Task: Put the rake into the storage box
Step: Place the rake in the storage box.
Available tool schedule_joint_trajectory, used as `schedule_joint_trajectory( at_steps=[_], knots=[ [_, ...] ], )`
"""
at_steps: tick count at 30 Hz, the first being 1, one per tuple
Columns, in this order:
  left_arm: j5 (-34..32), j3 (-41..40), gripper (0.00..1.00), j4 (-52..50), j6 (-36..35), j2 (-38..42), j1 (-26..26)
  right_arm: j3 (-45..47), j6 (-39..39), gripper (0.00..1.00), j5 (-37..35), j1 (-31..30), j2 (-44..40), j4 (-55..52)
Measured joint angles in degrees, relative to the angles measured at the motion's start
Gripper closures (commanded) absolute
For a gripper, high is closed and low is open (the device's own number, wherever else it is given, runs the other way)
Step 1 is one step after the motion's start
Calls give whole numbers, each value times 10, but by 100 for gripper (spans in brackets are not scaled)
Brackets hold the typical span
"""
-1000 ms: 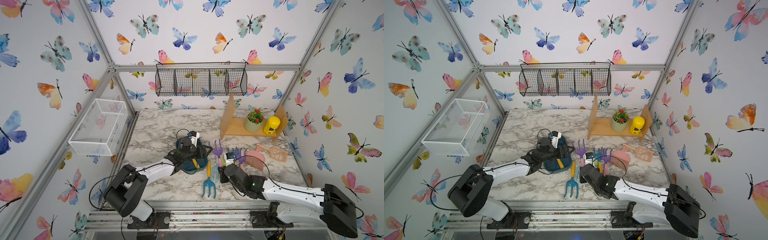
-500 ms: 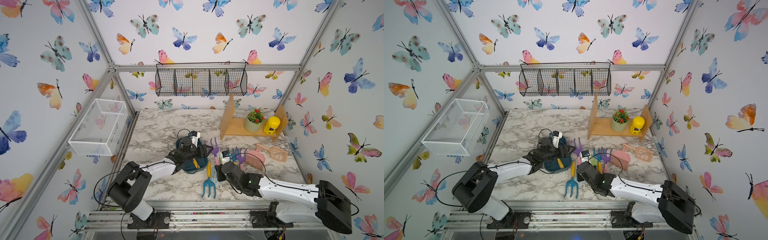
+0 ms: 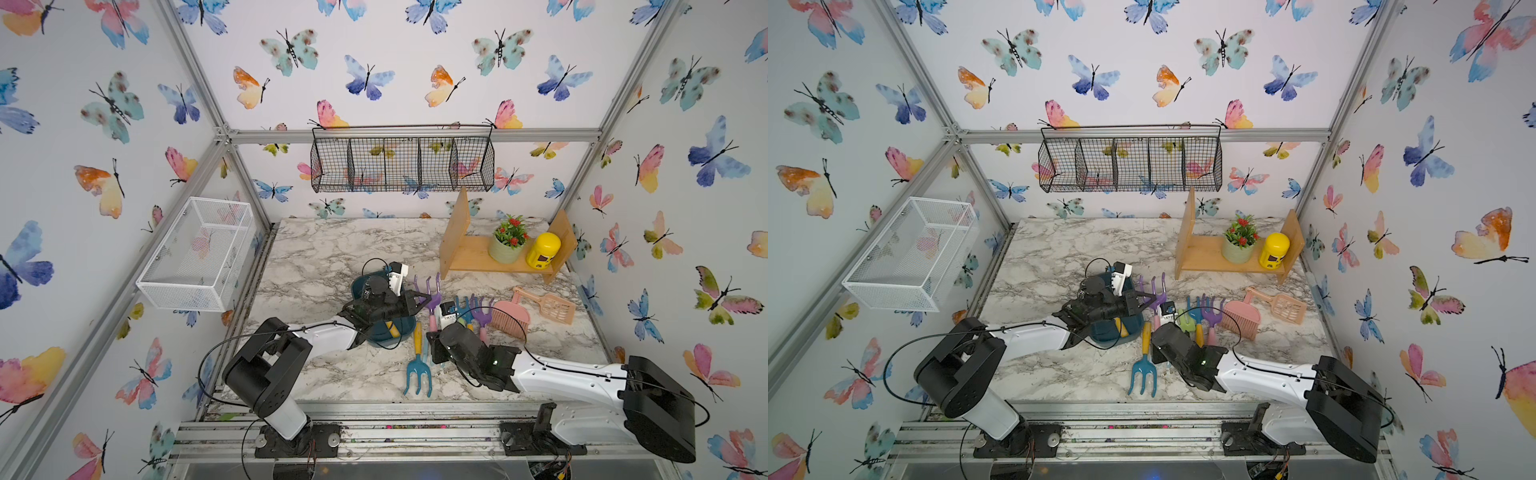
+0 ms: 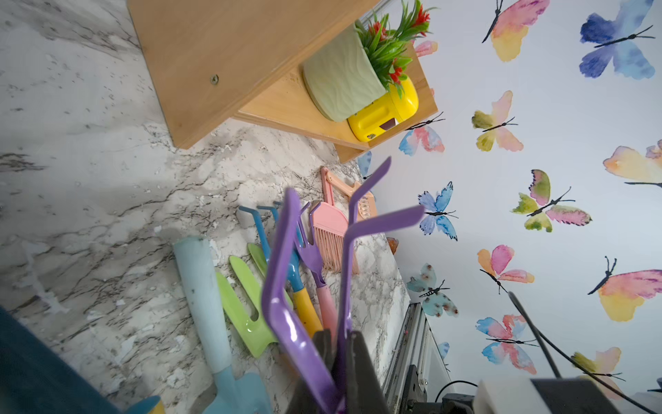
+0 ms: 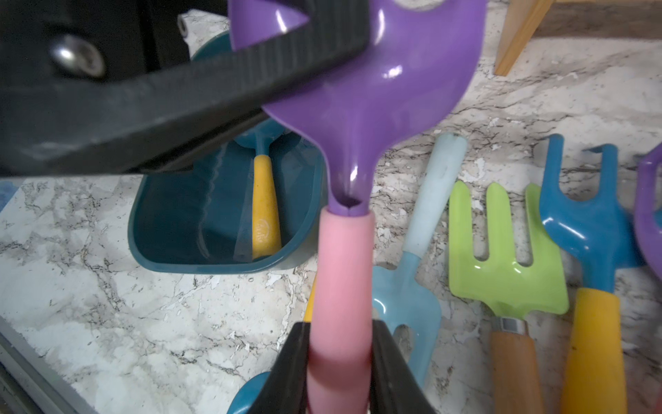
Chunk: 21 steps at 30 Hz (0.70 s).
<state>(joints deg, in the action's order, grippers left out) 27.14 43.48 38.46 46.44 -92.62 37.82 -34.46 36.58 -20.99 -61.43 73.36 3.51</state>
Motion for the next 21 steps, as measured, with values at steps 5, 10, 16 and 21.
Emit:
schedule_joint_trajectory(
  at_steps=[5, 10, 16, 21],
  knots=[
    [-3, -17, 100, -2, -14, 13, -2, 1, 1, 31, 1, 0, -19, 8],
    [-36, -50, 100, -29, -32, 50, -12, 12, 5, 25, -1, -1, -69, 35],
    [-90, -93, 100, -37, -44, 143, -48, 30, 5, 25, -10, -1, -93, 38],
    [-134, -105, 100, -39, -56, 192, -73, 31, 4, 25, -14, -1, -92, 38]
  ],
)
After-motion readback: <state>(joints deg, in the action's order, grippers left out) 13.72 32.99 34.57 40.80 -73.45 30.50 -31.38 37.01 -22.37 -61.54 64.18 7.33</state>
